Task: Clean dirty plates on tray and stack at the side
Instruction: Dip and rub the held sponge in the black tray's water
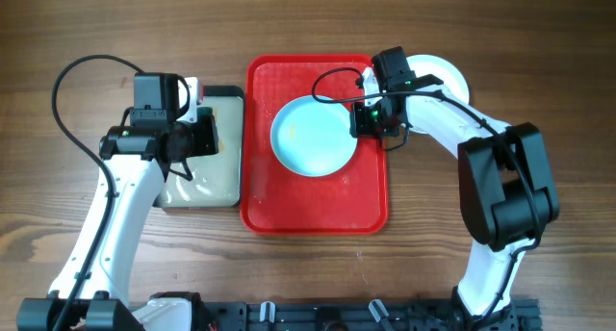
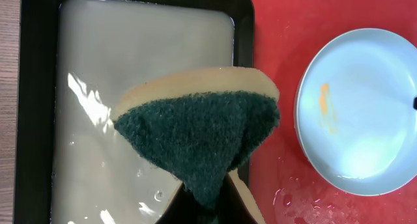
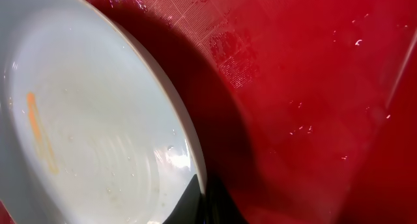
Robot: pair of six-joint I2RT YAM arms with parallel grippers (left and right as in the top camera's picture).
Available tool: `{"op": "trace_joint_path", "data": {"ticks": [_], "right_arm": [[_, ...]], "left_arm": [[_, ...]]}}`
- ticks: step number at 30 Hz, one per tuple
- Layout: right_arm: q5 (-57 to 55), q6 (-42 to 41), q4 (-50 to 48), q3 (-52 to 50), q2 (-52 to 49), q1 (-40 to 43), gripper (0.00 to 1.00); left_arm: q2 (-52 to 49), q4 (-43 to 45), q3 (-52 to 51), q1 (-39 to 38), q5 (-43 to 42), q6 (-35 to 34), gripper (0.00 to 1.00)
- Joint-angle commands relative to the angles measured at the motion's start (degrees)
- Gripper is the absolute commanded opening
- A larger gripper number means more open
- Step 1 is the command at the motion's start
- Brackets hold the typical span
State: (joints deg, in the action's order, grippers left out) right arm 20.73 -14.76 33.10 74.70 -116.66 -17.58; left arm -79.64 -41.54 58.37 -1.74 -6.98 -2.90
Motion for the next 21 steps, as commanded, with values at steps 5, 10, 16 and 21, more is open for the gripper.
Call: {"op": "trace_joint_path", "data": {"ticks": [5,10,16,21], "right_arm": [[0.07,-0.39,-0.31,-0.37,1.38,-0.02,0.04],[0.07,-0.42,-0.33,-0.37,1.38,-0.04,0.04],[0.07,-0.42,-0.50,-0.37,1.38,-0.04,0.04],[0.09,-0.46,-0.48,-0.37,1.38,-0.04,0.04]], "left_arm": [[0.87,-0.46,0.72,0.37,-1.60,-0.37,0.04],[0.87,-1.01,0.72,0.37,-1.53,-0.57,0.04],[0.90,0.13,0.72,0.28,8.46,-3.85,0.04],[0.87,3.26,0.72,0.11,8.72,-5.33,0.04]]}}
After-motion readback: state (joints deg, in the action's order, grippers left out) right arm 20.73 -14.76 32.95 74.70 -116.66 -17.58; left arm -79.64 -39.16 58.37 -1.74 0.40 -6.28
